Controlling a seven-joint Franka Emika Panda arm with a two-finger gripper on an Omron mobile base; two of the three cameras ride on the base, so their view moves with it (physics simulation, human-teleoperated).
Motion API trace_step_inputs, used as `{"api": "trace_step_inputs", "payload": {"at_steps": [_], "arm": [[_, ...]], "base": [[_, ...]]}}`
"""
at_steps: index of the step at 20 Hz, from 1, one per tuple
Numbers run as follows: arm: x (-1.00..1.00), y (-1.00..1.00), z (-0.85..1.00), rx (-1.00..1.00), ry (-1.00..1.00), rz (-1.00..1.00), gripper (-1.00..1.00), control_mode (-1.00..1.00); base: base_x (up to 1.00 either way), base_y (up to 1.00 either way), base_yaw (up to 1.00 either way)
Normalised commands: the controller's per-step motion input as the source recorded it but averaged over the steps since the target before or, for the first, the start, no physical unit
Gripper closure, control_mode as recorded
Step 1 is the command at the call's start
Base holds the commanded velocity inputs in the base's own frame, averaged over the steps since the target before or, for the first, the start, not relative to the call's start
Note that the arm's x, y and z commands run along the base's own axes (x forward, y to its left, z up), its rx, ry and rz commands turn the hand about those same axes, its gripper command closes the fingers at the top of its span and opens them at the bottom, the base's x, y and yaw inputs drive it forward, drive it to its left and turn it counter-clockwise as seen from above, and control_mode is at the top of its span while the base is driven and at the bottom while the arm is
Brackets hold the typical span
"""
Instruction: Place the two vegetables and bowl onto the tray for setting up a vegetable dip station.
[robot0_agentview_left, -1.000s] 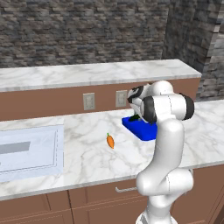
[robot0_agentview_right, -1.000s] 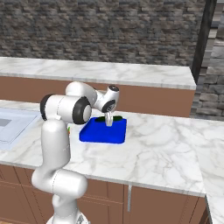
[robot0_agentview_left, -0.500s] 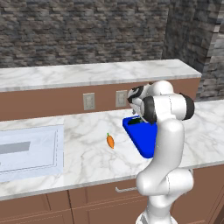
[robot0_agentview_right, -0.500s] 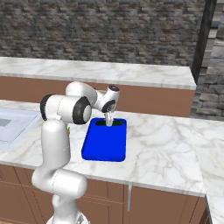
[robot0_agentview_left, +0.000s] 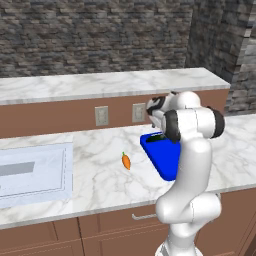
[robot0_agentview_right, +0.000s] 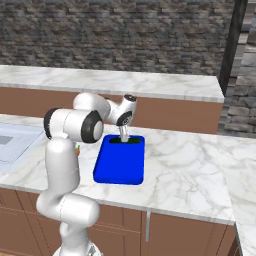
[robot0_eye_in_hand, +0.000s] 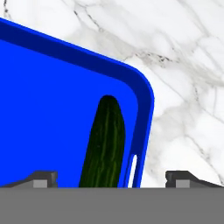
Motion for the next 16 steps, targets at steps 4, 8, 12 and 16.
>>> {"api": "trace_step_inputs", "payload": {"at_steps": [4, 8, 12, 16], "arm": [[-0.16, 0.00, 0.33, 0.00, 0.00, 0.00, -1.00, -1.00], [-0.27, 0.00, 0.27, -0.01, 0.00, 0.05, -1.00, -1.00], [-0.35, 0.00, 0.38, -0.02, 0.00, 0.05, -1.00, -1.00], [-0.37, 0.07, 0.32, -0.04, 0.00, 0.13, -1.00, -1.00]], "base": [[0.00, 0.00, 0.00], [0.00, 0.00, 0.00], [0.00, 0.00, 0.00], [0.00, 0.00, 0.00]]}}
